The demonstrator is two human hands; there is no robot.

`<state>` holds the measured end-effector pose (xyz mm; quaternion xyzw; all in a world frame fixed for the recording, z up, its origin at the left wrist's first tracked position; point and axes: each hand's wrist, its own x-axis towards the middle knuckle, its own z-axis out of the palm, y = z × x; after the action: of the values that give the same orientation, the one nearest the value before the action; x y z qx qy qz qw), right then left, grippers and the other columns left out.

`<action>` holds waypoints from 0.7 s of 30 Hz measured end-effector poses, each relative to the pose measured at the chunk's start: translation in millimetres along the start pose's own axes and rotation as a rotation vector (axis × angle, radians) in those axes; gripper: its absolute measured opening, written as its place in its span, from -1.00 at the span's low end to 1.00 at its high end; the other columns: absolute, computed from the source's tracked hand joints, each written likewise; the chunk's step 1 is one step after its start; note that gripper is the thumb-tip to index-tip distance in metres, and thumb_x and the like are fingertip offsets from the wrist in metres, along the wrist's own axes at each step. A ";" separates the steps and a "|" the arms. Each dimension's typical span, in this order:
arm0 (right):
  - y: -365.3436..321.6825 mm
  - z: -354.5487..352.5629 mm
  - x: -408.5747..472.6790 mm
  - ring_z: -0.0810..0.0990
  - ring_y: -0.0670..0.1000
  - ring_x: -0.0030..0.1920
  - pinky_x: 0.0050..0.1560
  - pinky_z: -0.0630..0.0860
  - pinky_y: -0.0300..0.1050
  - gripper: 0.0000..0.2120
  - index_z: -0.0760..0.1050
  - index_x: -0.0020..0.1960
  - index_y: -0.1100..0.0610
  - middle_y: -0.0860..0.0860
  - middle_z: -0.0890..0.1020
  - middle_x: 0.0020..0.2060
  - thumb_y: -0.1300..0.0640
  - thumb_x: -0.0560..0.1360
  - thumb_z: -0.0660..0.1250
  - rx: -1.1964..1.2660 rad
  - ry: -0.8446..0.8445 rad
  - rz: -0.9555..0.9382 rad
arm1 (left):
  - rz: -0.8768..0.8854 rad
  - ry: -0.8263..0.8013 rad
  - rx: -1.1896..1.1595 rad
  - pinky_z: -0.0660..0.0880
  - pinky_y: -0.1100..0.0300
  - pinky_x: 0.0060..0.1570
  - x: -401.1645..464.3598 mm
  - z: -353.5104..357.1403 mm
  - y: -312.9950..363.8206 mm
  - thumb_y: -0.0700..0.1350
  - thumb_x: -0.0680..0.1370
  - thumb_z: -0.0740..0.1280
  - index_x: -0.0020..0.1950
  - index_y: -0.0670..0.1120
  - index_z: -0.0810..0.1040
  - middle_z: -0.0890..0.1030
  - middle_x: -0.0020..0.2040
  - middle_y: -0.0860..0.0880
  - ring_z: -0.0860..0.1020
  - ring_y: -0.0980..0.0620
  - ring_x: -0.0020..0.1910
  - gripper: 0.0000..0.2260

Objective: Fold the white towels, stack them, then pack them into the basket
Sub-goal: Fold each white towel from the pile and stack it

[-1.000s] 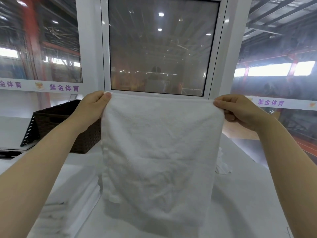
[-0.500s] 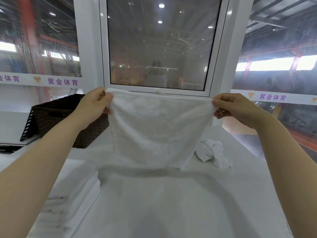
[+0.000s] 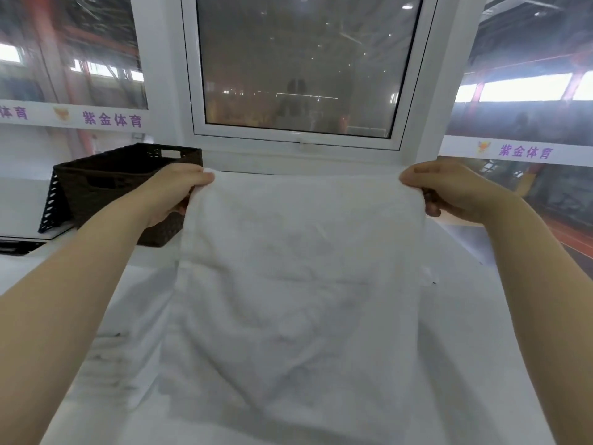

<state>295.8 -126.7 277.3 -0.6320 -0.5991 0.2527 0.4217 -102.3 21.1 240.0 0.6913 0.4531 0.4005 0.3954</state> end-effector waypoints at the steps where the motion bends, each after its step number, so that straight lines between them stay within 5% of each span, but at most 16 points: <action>1: 6.4 3.8 0.9 0.35 0.00 -0.51 -0.50 0.32 -0.22 -0.79 0.58 -0.11 0.24 0.03 0.48 -0.45 0.15 0.61 0.28 -0.044 -0.011 0.019 | -0.015 -0.010 0.038 0.28 0.19 -0.40 2.7 4.3 -7.7 -0.07 0.62 0.27 -0.16 -0.07 0.54 0.49 -0.33 -0.01 0.42 0.03 -0.37 -0.81; 4: 30.2 20.0 4.2 0.46 -0.02 -0.50 -0.47 0.42 -0.23 -0.79 0.58 -0.09 0.23 0.00 0.55 -0.40 0.12 0.62 0.29 -0.186 -0.030 0.075 | -0.061 -0.037 0.175 0.38 0.19 -0.40 11.0 20.7 -35.5 -0.07 0.63 0.27 -0.27 -0.06 0.47 0.48 -0.34 0.00 0.44 0.02 -0.37 -0.73; 8: 73.7 48.8 19.1 0.70 0.07 -0.28 -0.15 0.67 -0.09 -0.85 0.57 -0.04 0.25 0.16 0.65 -0.20 0.17 0.60 0.32 -0.121 0.009 0.198 | -0.176 -0.061 0.105 0.60 0.23 -0.35 25.5 48.3 -79.5 -0.11 0.65 0.25 -0.06 -0.22 0.51 0.52 -0.09 -0.11 0.56 -0.03 -0.20 -0.80; 14: 100.9 73.7 30.6 0.66 0.12 -0.11 0.11 0.62 0.05 -0.86 0.55 -0.11 0.25 0.19 0.62 -0.13 0.22 0.59 0.31 0.048 0.128 0.222 | -0.133 0.057 0.012 0.63 0.11 -0.05 37.9 66.5 -112.7 -0.11 0.66 0.22 -0.15 -0.20 0.42 0.45 -0.05 -0.14 0.52 -0.06 -0.06 -0.77; 17: 103.1 73.3 29.0 0.67 0.16 -0.04 0.12 0.62 0.05 -0.87 0.57 -0.08 0.28 0.21 0.64 -0.09 0.22 0.58 0.32 0.047 0.152 0.214 | -0.066 0.063 0.022 0.61 0.00 0.09 36.6 65.2 -112.3 -0.10 0.66 0.21 -0.14 -0.19 0.44 0.48 -0.07 -0.11 0.54 -0.04 -0.06 -0.77; 21: 92.9 67.9 26.2 0.67 0.10 -0.12 0.06 0.64 0.01 -0.85 0.57 -0.02 0.25 0.17 0.64 -0.11 0.18 0.61 0.29 0.017 0.178 0.171 | 0.023 0.106 0.049 0.60 0.04 0.01 35.7 63.5 -98.9 -0.10 0.66 0.21 -0.17 -0.10 0.47 0.50 -0.16 -0.05 0.52 0.02 -0.17 -0.78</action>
<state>294.4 -78.8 169.4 -0.6972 -0.5010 0.2355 0.4556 -65.5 70.5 133.8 0.6838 0.4752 0.4297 0.3491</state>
